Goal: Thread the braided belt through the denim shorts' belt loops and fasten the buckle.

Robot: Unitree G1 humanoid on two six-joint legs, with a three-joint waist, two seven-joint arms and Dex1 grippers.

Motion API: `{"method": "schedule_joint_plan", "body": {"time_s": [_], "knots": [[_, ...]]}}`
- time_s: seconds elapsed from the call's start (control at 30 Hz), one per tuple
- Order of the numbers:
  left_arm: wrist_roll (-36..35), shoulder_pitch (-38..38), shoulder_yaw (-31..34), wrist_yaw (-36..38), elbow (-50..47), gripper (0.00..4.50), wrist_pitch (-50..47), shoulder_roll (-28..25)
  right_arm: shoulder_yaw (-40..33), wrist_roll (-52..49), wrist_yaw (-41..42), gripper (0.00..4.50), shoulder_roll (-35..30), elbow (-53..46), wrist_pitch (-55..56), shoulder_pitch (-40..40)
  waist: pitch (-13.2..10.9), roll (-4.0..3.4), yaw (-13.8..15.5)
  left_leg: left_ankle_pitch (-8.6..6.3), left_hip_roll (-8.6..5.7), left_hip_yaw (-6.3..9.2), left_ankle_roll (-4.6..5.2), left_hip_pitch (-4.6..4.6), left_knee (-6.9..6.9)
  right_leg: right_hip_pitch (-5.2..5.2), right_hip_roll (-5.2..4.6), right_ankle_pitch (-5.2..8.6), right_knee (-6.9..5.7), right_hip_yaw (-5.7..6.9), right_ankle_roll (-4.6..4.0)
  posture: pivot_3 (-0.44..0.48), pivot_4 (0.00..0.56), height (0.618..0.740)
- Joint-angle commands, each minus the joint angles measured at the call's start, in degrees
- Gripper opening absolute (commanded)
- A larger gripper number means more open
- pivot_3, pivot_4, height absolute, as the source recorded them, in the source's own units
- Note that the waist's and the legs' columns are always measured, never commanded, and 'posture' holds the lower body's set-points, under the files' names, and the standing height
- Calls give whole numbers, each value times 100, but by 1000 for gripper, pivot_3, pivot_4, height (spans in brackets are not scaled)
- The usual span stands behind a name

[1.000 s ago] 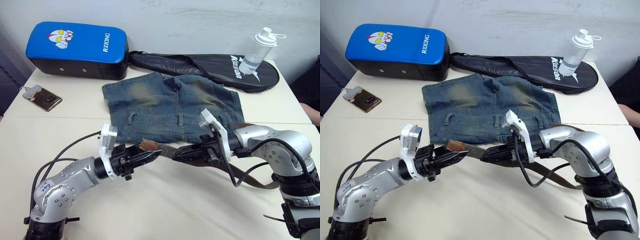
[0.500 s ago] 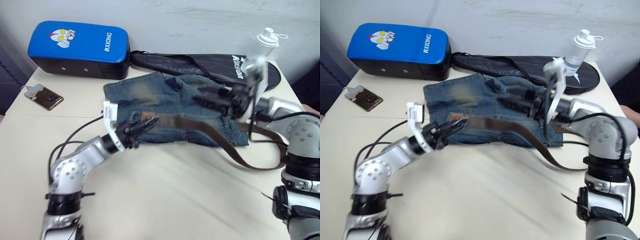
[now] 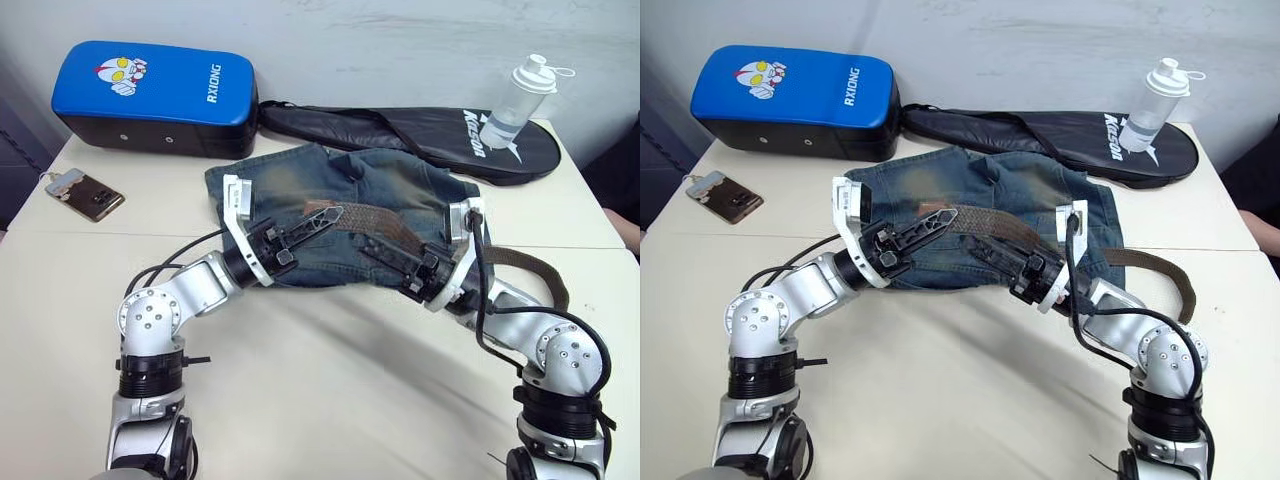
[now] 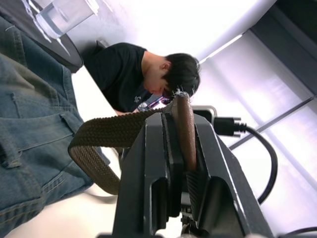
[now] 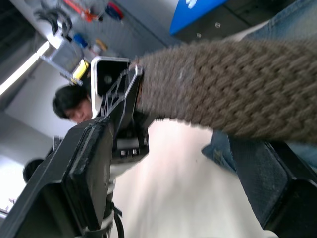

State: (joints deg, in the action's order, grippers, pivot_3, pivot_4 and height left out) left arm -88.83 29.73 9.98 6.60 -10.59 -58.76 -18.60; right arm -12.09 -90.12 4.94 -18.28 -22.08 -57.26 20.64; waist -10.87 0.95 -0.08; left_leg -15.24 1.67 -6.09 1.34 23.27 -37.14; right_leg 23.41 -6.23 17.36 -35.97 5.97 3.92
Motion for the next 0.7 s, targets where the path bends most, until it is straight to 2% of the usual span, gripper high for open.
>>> {"method": "schedule_joint_plan", "body": {"time_s": [0.03, 0.17, 0.2, 0.27, 0.3, 0.33, 0.47, 0.6, 0.7], "knots": [[-202, 114, -38, 51, -211, 0, -40, -95, -47, -371, -179, 3755, 364, 16, 585, 45, 0, 0, 0, 0, 0, -1, 0, 2, -2, 0, 0, 0, -1, 0, 0, 0, 150, 740], [50, 62, -84, 34, -219, 0, 20, -146, -5, -469, -211, 3755, 391, 46, 772, 71, 0, 0, -1, 0, -2, -2, 1, 1, -4, -1, -1, 0, 2, -2, 0, 0, 150, 740], [86, 49, -87, 7, -210, 0, 48, -127, 40, -402, -184, 3532, 379, 39, 791, 51, 0, 0, 2, -1, -2, -2, 1, 1, -3, -1, -1, 0, 2, -1, 0, 0, 150, 740], [161, 32, -89, -36, -195, 0, 96, -93, 107, -319, -130, 2897, 365, 31, 821, 26, 0, 0, 1, -1, -1, -1, 1, 1, -2, -1, -1, 0, 4, -1, 0, 0, 150, 740], [213, 28, -90, -59, -191, 0, 126, -71, 140, -272, -92, 2319, 349, 25, 825, 16, 0, 0, 1, -1, -1, -1, 1, 1, -2, 0, -1, 0, 4, -1, 0, 0, 150, 740], [311, 37, -104, -82, -188, 0, 163, -58, 173, -231, -58, 1994, 326, 20, 821, 14, 0, 0, 1, -1, -1, -1, 2, 2, -2, 0, -1, 0, 5, -1, 0, 0, 150, 740], [639, 62, -142, -113, -170, 0, 305, 18, 279, -50, 54, 22, 204, 19, 820, 16, 0, 0, 2, -1, -1, -2, 2, 2, -2, 0, -1, 0, 8, -1, 0, 0, 150, 740], [539, 51, -47, 87, -125, 1837, 304, 32, 172, 401, 145, 0, -51, 202, 946, 150, 0, 0, 3, -1, -1, -3, 2, 2, -2, 1, -1, 0, 8, -2, 0, 0, 150, 740], [798, 55, -41, 357, -170, 3229, 396, -79, -187, 633, 295, 0, -522, 476, 1002, 258, 0, 0, 5, -1, -2, -4, 2, 2, -2, 1, -2, 0, 11, -2, 0, 0, 150, 740]]}}
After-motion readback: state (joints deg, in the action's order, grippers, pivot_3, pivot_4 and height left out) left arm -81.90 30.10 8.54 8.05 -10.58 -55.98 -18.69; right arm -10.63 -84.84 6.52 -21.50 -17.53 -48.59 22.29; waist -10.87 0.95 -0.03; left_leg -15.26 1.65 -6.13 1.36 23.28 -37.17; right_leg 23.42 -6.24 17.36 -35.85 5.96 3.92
